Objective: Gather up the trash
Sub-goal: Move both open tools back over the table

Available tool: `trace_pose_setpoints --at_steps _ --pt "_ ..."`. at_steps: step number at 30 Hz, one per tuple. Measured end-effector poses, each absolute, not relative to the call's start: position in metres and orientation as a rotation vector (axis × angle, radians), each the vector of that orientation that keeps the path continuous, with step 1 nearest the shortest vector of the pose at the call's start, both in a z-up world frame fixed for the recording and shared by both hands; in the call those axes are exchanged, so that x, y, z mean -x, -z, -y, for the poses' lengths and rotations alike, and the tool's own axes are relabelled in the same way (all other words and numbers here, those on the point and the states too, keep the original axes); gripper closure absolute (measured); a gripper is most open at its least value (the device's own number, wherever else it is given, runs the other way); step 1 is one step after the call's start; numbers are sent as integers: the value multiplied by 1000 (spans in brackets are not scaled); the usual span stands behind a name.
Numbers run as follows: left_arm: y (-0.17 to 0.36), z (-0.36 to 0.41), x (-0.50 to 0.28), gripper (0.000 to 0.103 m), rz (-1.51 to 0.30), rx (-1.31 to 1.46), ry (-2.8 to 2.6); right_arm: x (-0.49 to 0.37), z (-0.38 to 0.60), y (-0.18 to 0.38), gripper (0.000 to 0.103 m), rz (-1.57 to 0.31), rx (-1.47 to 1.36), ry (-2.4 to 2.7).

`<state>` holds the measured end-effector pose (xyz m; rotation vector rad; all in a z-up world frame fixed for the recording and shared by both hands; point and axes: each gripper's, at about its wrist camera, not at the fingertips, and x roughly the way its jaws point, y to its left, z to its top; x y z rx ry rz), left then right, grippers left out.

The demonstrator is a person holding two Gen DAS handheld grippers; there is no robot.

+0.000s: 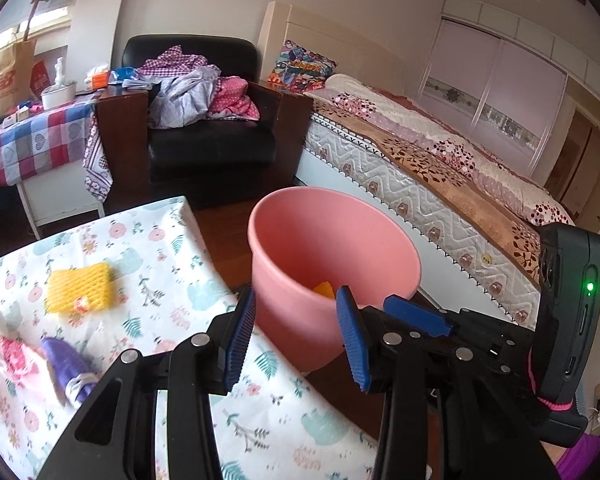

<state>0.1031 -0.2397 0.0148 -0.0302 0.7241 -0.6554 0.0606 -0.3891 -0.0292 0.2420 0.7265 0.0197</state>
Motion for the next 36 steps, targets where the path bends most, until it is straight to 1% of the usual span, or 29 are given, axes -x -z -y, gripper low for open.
trace_pose_setpoints --at_steps 15,36 --pt "-17 163 -65 62 -687 -6 548 -60 325 34 74 -778 -212 -172" --pt "6 -5 -56 62 -740 105 226 -68 260 46 75 -836 -179 -344"
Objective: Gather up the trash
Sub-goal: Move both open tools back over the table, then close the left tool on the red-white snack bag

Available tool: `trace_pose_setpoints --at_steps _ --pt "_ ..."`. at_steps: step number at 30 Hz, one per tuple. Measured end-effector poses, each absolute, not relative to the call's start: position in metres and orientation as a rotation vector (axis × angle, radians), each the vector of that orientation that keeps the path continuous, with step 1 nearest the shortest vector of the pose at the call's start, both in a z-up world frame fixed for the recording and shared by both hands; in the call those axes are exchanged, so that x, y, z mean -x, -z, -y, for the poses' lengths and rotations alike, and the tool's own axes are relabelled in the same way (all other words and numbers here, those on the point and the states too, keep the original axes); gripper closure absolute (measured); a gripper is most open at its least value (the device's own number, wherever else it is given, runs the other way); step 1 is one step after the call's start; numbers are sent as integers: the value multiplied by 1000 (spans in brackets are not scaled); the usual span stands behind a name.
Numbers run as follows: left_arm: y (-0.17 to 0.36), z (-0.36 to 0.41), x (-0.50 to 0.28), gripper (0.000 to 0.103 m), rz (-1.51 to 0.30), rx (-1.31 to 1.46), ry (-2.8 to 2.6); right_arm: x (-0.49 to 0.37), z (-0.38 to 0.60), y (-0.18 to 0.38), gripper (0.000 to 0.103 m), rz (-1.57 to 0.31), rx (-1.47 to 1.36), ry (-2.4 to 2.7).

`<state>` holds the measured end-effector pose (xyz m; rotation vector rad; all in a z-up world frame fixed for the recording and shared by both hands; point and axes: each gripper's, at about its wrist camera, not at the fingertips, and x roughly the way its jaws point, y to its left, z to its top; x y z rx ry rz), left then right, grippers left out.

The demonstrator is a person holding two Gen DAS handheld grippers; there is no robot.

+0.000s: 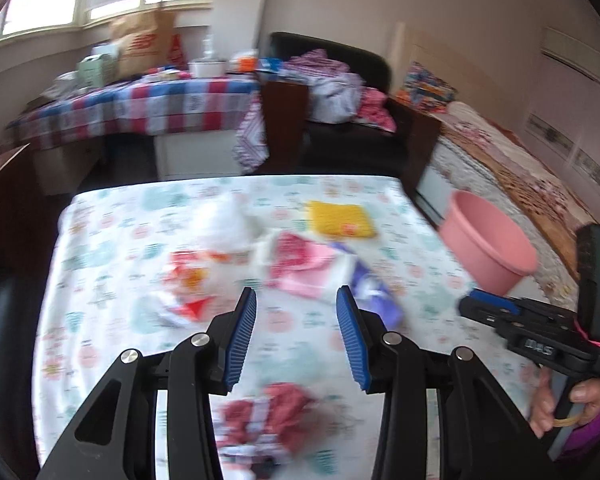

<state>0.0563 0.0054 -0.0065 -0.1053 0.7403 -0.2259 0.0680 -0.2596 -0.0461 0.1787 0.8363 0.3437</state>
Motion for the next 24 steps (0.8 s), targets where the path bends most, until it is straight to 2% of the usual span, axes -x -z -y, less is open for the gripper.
trace_pose_setpoints --at_steps 7,21,24 --pt "18 -55 -72 62 -769 126 97 -76 242 50 75 -858 -153 -376" --pt "48 -62 -103 62 -834 127 71 -82 235 55 75 -883 -136 -386" --pt "52 -63 -102 69 -836 126 73 -83 232 54 75 -883 -132 -394"
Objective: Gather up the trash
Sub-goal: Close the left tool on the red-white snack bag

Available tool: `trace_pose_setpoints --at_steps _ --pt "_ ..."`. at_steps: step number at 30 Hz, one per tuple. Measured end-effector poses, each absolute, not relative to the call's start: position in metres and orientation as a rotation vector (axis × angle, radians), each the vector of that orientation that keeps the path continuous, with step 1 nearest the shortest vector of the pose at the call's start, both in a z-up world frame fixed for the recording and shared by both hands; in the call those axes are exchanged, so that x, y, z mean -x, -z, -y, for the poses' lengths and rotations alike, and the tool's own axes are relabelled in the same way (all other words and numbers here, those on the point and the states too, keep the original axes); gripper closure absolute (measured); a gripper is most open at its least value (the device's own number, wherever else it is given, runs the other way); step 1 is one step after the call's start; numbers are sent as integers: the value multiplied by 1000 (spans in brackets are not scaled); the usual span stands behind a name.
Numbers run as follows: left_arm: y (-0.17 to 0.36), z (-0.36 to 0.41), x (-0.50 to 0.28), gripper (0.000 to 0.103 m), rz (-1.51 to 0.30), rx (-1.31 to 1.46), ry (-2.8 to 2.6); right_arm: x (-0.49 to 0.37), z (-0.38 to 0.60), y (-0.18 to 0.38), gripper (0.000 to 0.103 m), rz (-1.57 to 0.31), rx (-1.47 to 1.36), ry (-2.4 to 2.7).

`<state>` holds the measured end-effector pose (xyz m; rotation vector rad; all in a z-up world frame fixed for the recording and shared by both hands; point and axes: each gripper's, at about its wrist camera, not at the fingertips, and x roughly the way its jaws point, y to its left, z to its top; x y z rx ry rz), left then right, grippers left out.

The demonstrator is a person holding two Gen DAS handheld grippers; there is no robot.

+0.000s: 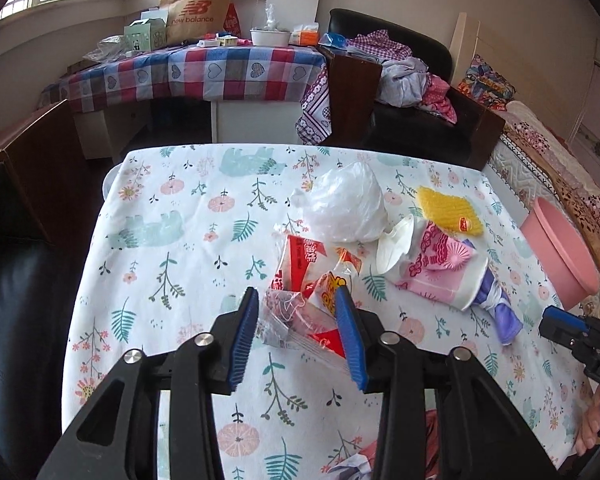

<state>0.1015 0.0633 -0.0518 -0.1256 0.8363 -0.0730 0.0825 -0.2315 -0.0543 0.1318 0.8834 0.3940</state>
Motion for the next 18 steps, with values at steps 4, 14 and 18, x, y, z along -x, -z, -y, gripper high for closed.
trace_pose_setpoints --at_steps 4,14,18 --pt "54 -64 -98 78 -825 119 70 -82 227 53 75 -880 -118 -404" --pt "40 -70 -82 86 -775 153 68 -82 218 50 75 -881 -119 -436" --pt "35 -70 -76 86 -767 169 82 -87 211 48 75 -885 -113 -459"
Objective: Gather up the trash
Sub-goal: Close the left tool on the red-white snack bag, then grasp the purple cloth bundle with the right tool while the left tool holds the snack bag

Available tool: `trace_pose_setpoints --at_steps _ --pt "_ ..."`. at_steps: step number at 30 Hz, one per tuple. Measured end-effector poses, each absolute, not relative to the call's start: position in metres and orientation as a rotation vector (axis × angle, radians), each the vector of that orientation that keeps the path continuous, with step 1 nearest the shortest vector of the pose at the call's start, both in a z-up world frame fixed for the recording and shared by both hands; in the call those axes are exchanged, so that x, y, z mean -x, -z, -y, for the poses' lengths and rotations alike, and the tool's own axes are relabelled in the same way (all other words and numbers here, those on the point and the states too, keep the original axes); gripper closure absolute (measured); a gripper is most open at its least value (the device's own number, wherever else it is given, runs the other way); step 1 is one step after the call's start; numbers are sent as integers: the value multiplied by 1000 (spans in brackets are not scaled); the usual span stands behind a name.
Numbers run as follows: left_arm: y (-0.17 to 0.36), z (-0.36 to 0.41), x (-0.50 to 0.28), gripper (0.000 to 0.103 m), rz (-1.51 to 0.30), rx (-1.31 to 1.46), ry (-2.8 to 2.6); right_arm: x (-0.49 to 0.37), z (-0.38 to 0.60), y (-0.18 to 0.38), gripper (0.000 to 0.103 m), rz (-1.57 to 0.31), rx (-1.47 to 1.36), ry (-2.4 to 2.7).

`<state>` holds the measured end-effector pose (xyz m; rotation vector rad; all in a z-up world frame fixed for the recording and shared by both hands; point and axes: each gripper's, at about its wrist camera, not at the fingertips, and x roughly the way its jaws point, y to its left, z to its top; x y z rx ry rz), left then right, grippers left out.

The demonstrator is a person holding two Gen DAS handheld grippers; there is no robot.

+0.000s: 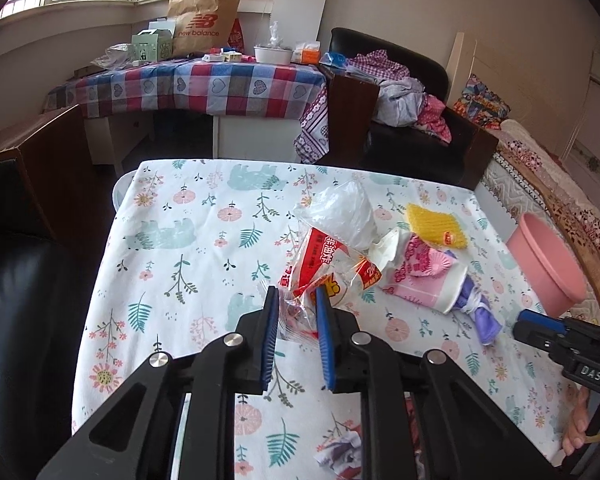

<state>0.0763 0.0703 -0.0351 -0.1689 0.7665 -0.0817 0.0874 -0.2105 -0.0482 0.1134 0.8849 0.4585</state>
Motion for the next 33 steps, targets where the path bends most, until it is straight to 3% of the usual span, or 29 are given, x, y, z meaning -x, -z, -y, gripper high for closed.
trace_pose_setpoints --at_steps 4,7,8,28,33 --pt "31 -69 -71 86 -757 177 91 -95 200 50 74 -887 -79 -458" --pt "30 -69 -67 86 -753 180 94 -102 198 53 55 -895 -85 -446" --pt "29 -69 -66 86 -753 181 94 -105 198 54 54 -896 -94 -441" --pt "27 -64 -58 86 -752 192 105 -121 197 74 54 -984 -124 -435" --pt "24 -60 -53 86 -750 188 112 -118 200 73 64 -983 -121 -442"
